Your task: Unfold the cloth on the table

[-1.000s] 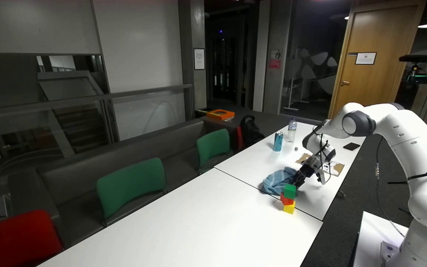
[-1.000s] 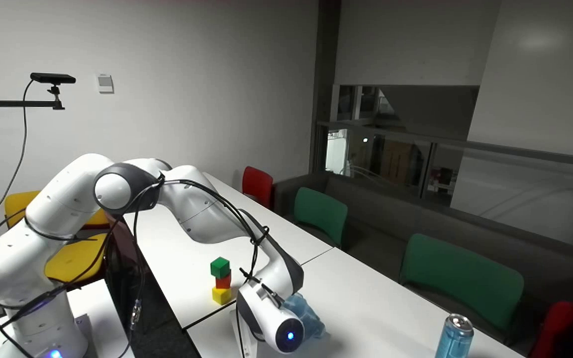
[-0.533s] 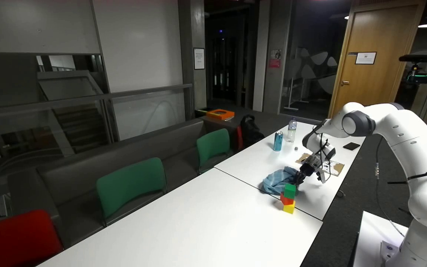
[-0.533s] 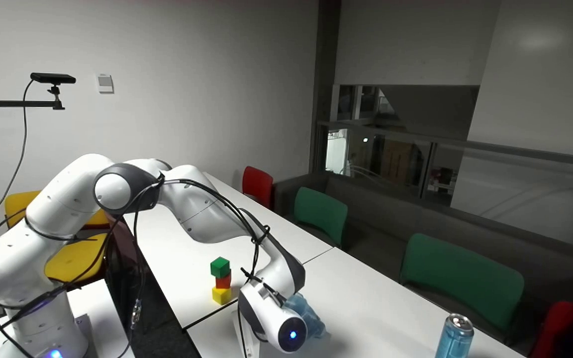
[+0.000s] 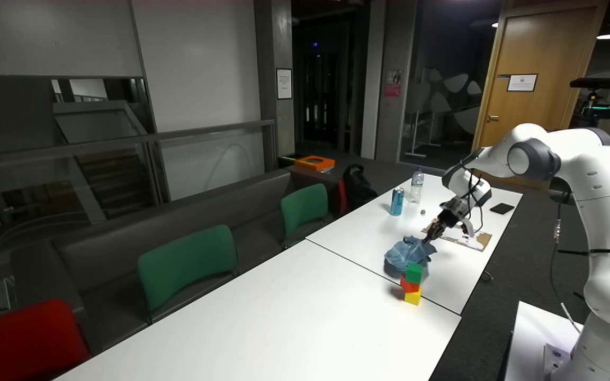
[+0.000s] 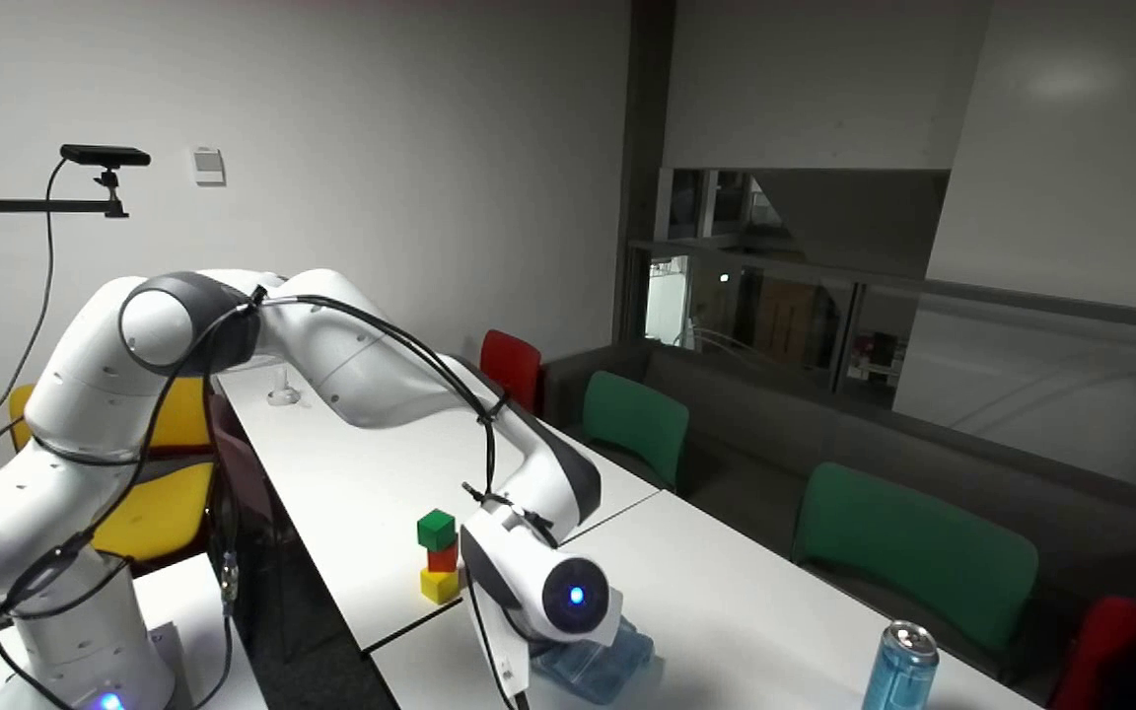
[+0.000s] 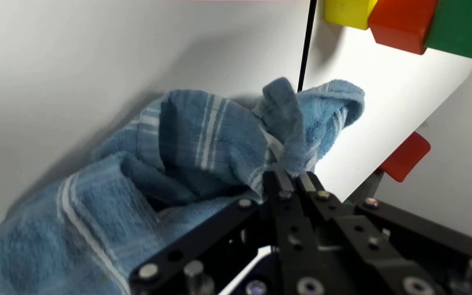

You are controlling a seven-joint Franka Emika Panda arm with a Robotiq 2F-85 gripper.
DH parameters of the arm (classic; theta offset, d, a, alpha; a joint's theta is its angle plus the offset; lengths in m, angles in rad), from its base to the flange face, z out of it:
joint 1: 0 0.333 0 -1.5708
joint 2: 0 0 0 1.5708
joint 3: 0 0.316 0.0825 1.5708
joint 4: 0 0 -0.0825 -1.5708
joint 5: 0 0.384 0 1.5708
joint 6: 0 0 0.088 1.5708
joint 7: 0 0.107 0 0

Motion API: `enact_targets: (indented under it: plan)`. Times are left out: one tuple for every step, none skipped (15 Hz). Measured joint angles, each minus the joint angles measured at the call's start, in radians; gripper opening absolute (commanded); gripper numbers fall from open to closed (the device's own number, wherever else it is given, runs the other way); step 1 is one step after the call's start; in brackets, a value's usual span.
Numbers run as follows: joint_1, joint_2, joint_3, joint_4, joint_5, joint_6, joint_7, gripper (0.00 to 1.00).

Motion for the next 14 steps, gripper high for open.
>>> enact_targets:
  plan:
    - [0.008, -0.042, -0.003, -0.018, -0.019, 0.023, 0.005, 0.01]
    - [0.017, -0.083, -0.003, -0.034, -0.039, 0.043, 0.011, 0.01]
    - [0.028, -0.119, -0.003, -0.049, -0.06, 0.058, 0.022, 0.01]
    - [0.04, -0.151, -0.003, -0.06, -0.081, 0.071, 0.036, 0.01]
    - [0.053, -0.178, -0.002, -0.071, -0.1, 0.081, 0.05, 0.01]
    - [0.064, -0.2, -0.002, -0.079, -0.117, 0.085, 0.065, 0.01]
    - [0.075, -0.216, -0.001, -0.085, -0.132, 0.087, 0.079, 0.01]
    - [0.084, -0.227, 0.001, -0.09, -0.145, 0.088, 0.092, 0.01]
    - [0.091, -0.234, 0.004, -0.092, -0.155, 0.089, 0.106, 0.01]
    - [0.095, -0.24, 0.008, -0.095, -0.164, 0.089, 0.118, 0.01]
    - [0.1, -0.243, 0.01, -0.096, -0.17, 0.089, 0.128, 0.01]
    - [0.104, -0.245, 0.012, -0.097, -0.174, 0.089, 0.135, 0.01]
    - [0.106, -0.245, 0.014, -0.097, -0.177, 0.089, 0.144, 0.01]
    - [0.108, -0.245, 0.017, -0.097, -0.18, 0.089, 0.154, 0.01]
